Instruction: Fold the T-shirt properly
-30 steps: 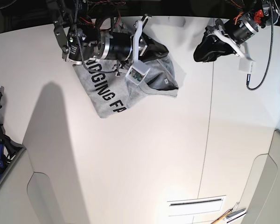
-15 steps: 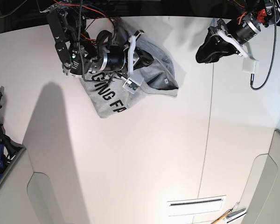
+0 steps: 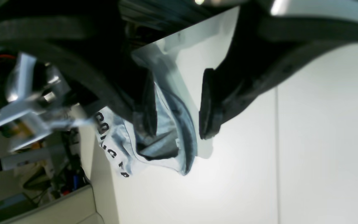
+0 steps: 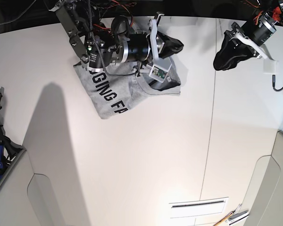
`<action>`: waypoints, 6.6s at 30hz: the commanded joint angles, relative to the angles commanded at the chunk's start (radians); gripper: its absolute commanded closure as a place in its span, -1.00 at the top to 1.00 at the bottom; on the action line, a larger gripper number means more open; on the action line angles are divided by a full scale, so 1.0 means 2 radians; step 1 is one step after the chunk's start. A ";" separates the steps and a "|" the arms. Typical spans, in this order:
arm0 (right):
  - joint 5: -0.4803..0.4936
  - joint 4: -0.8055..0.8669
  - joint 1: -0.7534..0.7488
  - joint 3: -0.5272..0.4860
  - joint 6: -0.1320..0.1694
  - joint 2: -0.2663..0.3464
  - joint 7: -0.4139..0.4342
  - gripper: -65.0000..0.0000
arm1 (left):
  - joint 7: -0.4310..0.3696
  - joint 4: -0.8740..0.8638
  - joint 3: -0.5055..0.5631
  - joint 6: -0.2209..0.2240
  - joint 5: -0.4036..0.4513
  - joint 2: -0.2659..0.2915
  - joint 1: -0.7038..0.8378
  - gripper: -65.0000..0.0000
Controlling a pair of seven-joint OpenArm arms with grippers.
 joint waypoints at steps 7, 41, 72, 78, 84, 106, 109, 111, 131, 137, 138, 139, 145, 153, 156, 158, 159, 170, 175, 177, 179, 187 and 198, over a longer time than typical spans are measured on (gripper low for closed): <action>-0.083 -0.009 0.064 0.131 -0.014 -0.004 0.032 -1.00 | 0.028 0.024 0.086 0.000 -0.058 0.000 0.000 -1.00; 0.002 -0.371 0.170 0.190 0.010 0.044 0.041 -1.00 | -0.160 -0.111 0.371 0.065 0.467 -0.054 -0.142 -1.00; 0.035 -0.230 0.056 0.230 0.011 0.021 0.037 -1.00 | -0.198 -0.070 0.236 0.079 0.427 -0.058 -0.121 0.17; 0.033 -0.230 0.056 0.230 0.011 0.021 0.037 -1.00 | -0.200 -0.132 0.242 0.081 0.434 -0.058 -0.147 0.16; 0.033 -0.230 0.056 0.230 0.011 0.021 0.037 -1.00 | -0.200 -0.142 0.245 0.080 0.440 -0.058 -0.147 0.16; 0.033 -0.230 0.055 0.230 0.011 0.021 0.037 -1.00 | -0.170 -0.026 0.245 0.037 0.343 -0.058 -0.154 -1.00; 0.033 -0.230 0.055 0.230 0.011 0.021 0.037 -1.00 | -0.170 -0.020 0.245 0.037 0.295 -0.058 -0.154 -1.00; 0.033 -0.230 0.055 0.230 0.011 0.021 0.037 -1.00 | -0.170 -0.019 0.245 0.037 0.271 -0.058 -0.154 -1.00; 0.027 -0.230 0.055 0.230 0.011 0.021 0.037 -1.00 | -0.169 -0.029 0.182 0.027 0.246 -0.045 -0.157 -1.00; 0.027 -0.230 0.055 0.230 0.011 0.021 0.037 -1.00 | -0.170 -0.092 0.182 0.027 0.278 -0.042 -0.155 -1.00; 0.027 -0.230 0.055 0.230 0.011 0.021 0.037 -1.00 | -0.170 -0.110 0.182 0.027 0.285 -0.042 -0.155 -1.00; 0.027 -0.230 0.055 0.230 0.011 0.021 0.037 -1.00 | -0.170 -0.126 0.182 0.025 0.289 -0.042 -0.155 -1.00; 0.027 -0.230 0.055 0.230 0.011 0.021 0.037 -1.00 | -0.188 -0.151 0.180 0.016 0.286 -0.042 -0.158 -1.00; 0.027 -0.230 0.055 0.230 0.011 0.021 0.037 -1.00 | -0.129 -0.139 0.089 0.004 0.168 -0.036 -0.159 -0.17; 0.013 -0.230 0.055 0.230 0.007 0.021 0.037 -1.00 | -0.047 -0.133 0.041 0.000 0.071 -0.035 -0.143 -0.17; 0.002 -0.230 0.055 0.230 0.007 0.021 0.037 -1.00 | -0.034 -0.133 0.038 0.000 0.062 -0.034 -0.112 -0.22; 0.003 -0.230 0.055 0.230 0.007 0.021 0.037 -1.00 | -0.035 -0.133 0.039 0.000 0.062 -0.032 -0.097 -0.37; 0.013 -0.231 0.010 0.230 0.008 0.021 0.037 -1.00 | -0.142 -0.156 0.173 0.000 0.263 -0.032 -0.055 -1.00; 0.045 -0.230 -0.024 0.230 0.008 0.021 0.037 -1.00 | -0.153 -0.214 0.225 0.004 0.320 -0.032 -0.115 -1.00; 0.053 -0.230 -0.037 0.230 0.010 0.021 0.037 -1.00 | -0.153 -0.230 0.237 0.007 0.320 -0.032 -0.139 -1.00; 0.056 -0.230 -0.042 0.230 0.010 0.021 0.037 -1.00 | -0.153 -0.233 0.244 0.013 0.320 -0.032 -0.156 -1.00; 0.072 -0.230 -0.044 0.230 0.010 -0.011 0.026 -1.00 | -0.151 -0.233 0.245 0.013 0.321 -0.032 -0.174 -1.00; 0.041 -0.120 -0.045 0.245 0.009 0.030 -0.013 -1.00 | -0.121 -0.122 0.145 0.010 0.285 -0.046 -0.120 -1.00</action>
